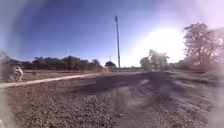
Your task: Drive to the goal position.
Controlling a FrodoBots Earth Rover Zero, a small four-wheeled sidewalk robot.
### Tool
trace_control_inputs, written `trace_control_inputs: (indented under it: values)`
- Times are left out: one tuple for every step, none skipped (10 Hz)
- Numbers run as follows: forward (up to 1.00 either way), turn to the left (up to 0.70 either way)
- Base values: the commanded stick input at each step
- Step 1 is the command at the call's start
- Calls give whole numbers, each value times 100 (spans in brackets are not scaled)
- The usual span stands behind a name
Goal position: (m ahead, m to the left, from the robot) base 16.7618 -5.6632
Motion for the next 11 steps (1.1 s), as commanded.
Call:
trace_control_inputs:
  values:
    - [50,0]
    - [50,0]
    - [50,0]
    - [50,0]
    - [50,0]
    - [50,0]
    - [50,0]
    - [50,0]
    - [50,0]
    - [50,0]
    - [50,0]
